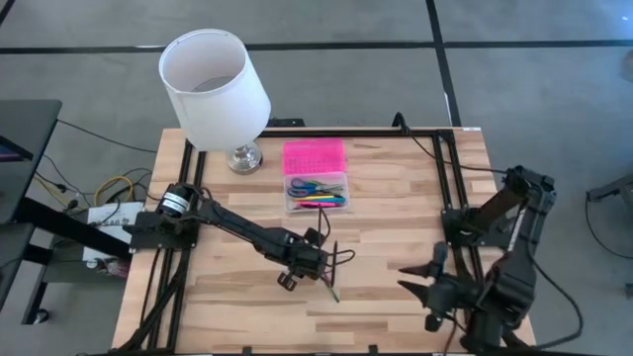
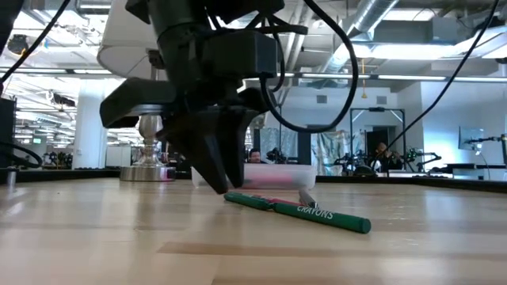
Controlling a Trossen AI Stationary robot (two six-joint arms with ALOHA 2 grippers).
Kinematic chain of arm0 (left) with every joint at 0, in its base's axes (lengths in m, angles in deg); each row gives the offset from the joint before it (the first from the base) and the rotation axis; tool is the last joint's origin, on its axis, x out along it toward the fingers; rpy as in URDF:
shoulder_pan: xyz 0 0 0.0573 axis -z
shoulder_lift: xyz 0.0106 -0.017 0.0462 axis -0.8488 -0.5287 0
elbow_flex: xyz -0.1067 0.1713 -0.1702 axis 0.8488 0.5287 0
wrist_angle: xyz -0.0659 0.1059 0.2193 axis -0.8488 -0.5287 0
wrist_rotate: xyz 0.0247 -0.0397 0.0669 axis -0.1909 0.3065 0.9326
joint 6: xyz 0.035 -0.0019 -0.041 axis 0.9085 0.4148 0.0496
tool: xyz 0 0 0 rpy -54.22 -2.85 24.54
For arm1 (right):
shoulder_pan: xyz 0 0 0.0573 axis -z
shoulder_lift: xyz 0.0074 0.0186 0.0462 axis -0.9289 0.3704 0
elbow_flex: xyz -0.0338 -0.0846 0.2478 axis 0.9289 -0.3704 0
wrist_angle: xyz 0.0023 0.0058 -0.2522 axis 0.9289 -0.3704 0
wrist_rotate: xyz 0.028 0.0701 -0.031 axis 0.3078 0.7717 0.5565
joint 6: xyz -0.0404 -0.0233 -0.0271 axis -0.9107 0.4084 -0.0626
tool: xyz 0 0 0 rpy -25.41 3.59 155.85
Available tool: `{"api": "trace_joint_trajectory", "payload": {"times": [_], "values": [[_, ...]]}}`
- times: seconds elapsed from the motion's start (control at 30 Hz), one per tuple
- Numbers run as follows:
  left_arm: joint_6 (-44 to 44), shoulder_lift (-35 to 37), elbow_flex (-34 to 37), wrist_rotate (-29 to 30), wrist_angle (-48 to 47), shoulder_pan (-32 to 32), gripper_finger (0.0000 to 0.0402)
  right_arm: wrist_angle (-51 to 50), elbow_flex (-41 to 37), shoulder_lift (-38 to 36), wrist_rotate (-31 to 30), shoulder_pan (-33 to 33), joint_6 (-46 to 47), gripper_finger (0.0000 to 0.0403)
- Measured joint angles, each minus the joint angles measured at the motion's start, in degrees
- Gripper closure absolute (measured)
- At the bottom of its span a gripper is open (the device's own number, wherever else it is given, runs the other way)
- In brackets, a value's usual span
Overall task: Pick & place school supplies into a supply box
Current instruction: Put the green crayon into the pink supply box
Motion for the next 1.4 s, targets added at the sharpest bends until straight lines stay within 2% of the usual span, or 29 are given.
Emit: {"api": "trace_joint_trajectory", "payload": {"times": [0.27, 0.57, 0.93, 1.4], "values": [[2.8, 0.0, 0.0, -1.1, 0.8, -0.9, 0.0294, 0.2, 0.0, 0.0, -3.1, -2.0, 2.0, 0.0285], [4.8, -0.8, 0.0, -4.4, 1.3, -1.5, 0.0294, 1.1, 0.0, 0.0, -3.3, -0.7, 2.0, 0.0285], [5.1, -2.7, -0.3, -4.2, 0.8, -1.7, 0.0294, 1.3, 0.0, 0.0, -3.3, -0.8, 2.0, 0.0285], [-9.9, -2.9, -0.3, -4.0, -3.5, -1.3, 0.0295, 1.9, -1.5, 0.0, -3.5, 1.3, 4.9, 0.0285]]}}
